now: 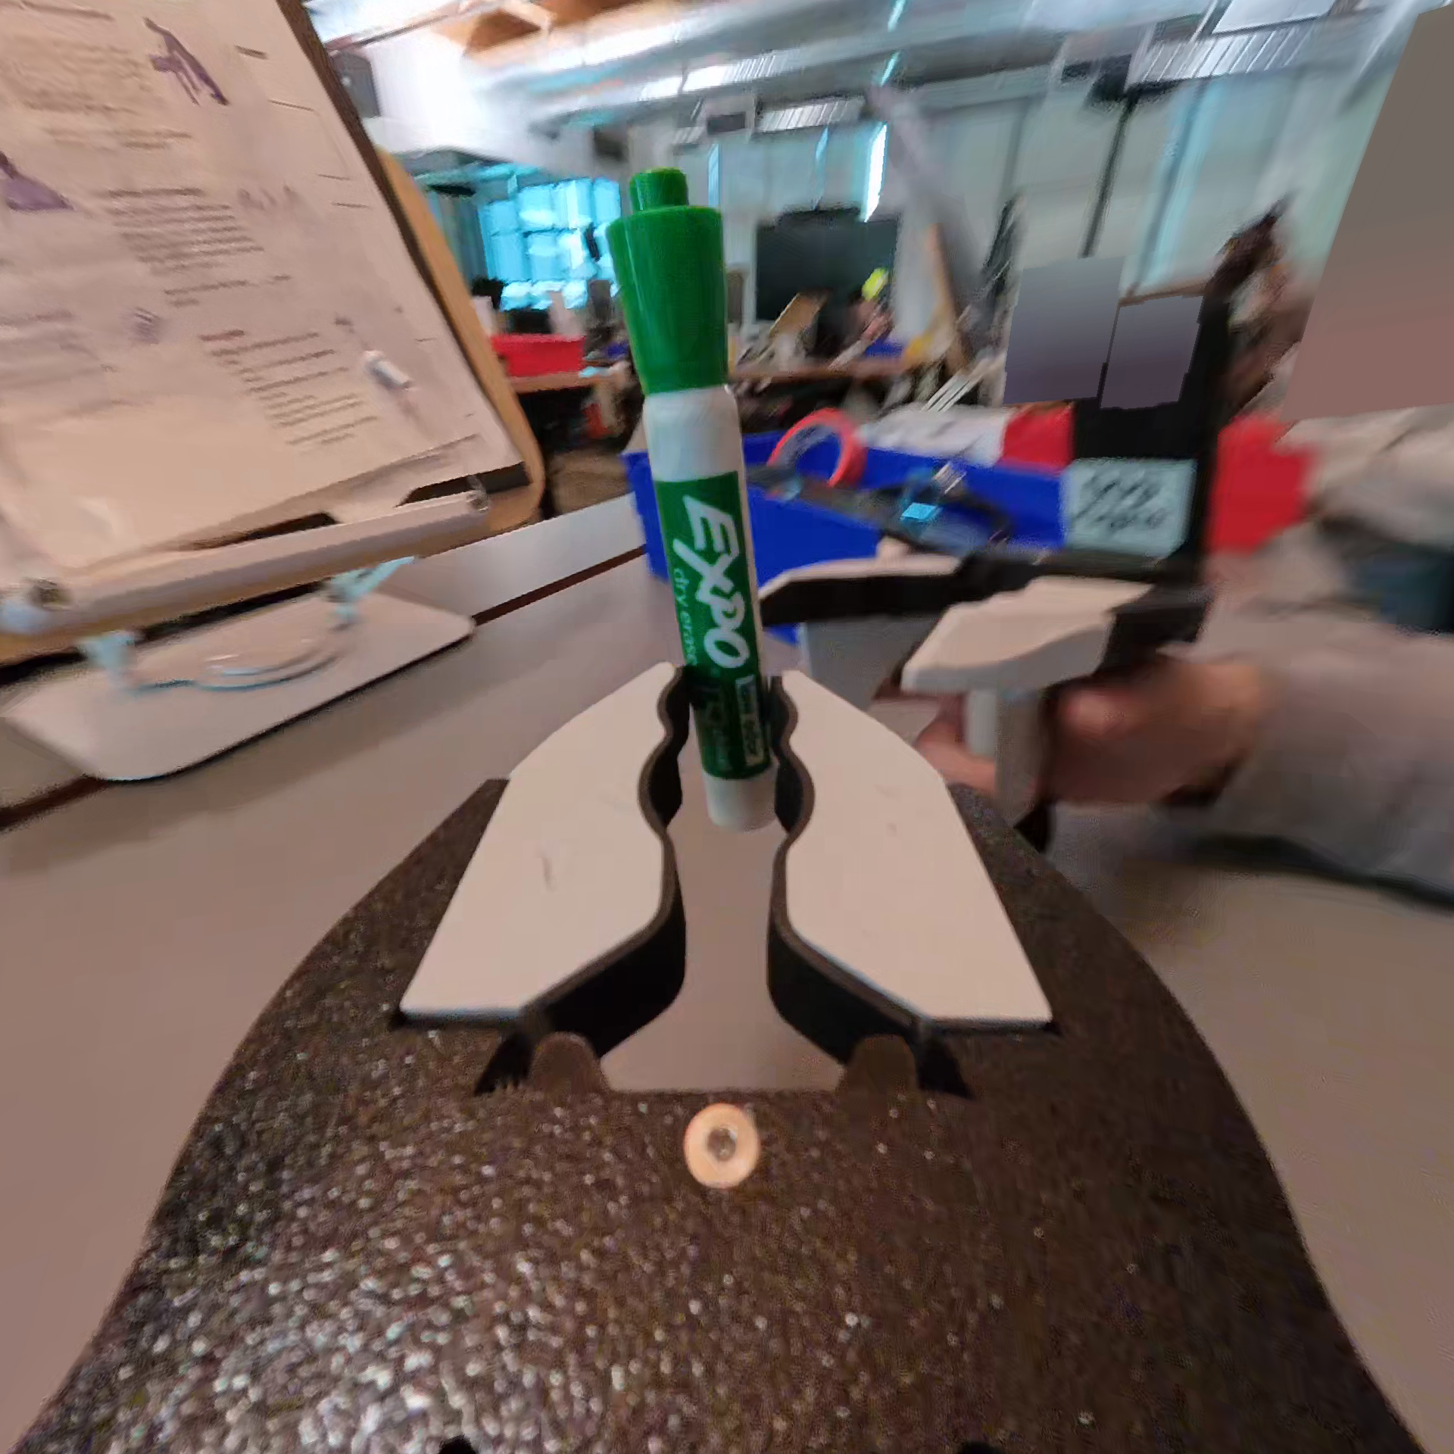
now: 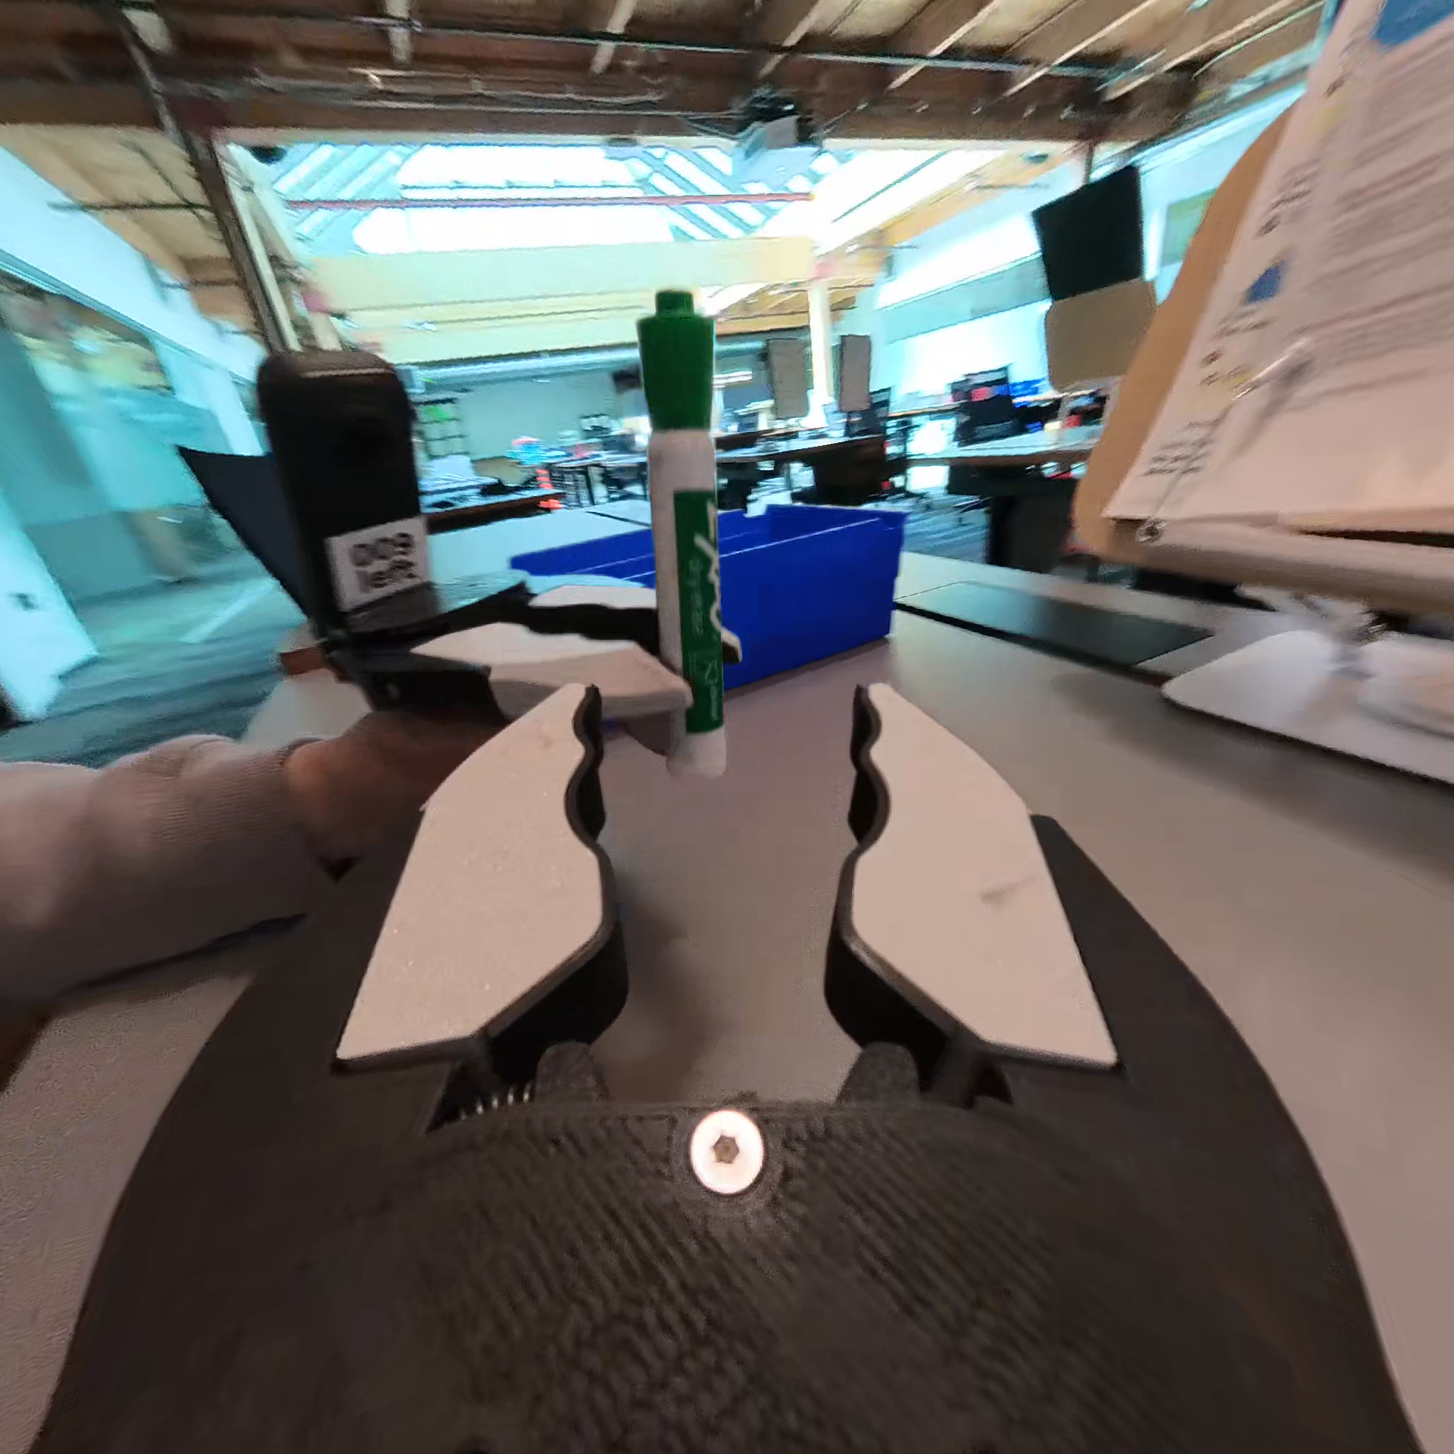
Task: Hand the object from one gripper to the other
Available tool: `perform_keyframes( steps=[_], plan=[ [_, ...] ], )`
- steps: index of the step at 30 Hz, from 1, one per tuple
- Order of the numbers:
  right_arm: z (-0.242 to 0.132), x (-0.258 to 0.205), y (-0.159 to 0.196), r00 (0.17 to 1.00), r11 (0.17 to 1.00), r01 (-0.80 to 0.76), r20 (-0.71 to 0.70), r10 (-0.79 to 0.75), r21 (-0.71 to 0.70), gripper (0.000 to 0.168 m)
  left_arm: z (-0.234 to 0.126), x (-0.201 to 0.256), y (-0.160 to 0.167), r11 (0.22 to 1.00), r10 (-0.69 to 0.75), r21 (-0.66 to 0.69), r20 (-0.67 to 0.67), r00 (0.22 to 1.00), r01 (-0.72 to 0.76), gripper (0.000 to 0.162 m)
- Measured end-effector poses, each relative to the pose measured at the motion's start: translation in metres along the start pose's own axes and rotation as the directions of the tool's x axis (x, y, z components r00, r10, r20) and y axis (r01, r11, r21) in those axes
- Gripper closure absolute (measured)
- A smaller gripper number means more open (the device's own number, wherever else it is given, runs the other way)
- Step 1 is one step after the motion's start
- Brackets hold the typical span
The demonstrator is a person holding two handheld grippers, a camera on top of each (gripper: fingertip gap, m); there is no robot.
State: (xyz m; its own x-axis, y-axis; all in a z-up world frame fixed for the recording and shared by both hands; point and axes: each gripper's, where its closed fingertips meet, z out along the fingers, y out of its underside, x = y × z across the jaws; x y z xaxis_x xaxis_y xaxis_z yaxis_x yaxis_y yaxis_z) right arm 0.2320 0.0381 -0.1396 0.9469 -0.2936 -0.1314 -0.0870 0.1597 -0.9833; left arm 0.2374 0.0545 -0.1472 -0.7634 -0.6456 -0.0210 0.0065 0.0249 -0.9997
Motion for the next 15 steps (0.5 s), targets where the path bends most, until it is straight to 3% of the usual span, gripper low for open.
perform_keyframes(
  steps=[4, 9, 12, 15],
  plan=[
    [0.003, -0.002, -0.003, 0.999, 1.0, 0.008, -0.041, -0.008, 0.005, 0.114, 0.005, 0.009, 0.01, 0.963, 0.256, -0.104, 0.056, 0.965, -0.249, 0.143],
    [0.001, -0.01, -0.003, 0.998, 0.998, 0.07, -0.001, -0.07, 0.004, 0.143, 0.013, 0.025, 0.021, 0.889, 0.432, -0.177, 0.02, 0.902, -0.422, 0.143],
    [0.002, -0.013, -0.002, 0.996, 0.996, 0.085, 0.024, -0.085, -0.018, 0.15, 0.012, 0.024, 0.022, 0.878, 0.456, -0.179, 0.025, 0.89, -0.445, 0.143],
    [-0.002, -0.016, -0.017, 0.986, 0.989, -0.128, 0.115, 0.119, 0.071, 0.15, 0.011, 0.033, 0.01, 0.918, 0.395, -0.048, -0.011, 0.919, -0.395, 0.142]
  ],
)
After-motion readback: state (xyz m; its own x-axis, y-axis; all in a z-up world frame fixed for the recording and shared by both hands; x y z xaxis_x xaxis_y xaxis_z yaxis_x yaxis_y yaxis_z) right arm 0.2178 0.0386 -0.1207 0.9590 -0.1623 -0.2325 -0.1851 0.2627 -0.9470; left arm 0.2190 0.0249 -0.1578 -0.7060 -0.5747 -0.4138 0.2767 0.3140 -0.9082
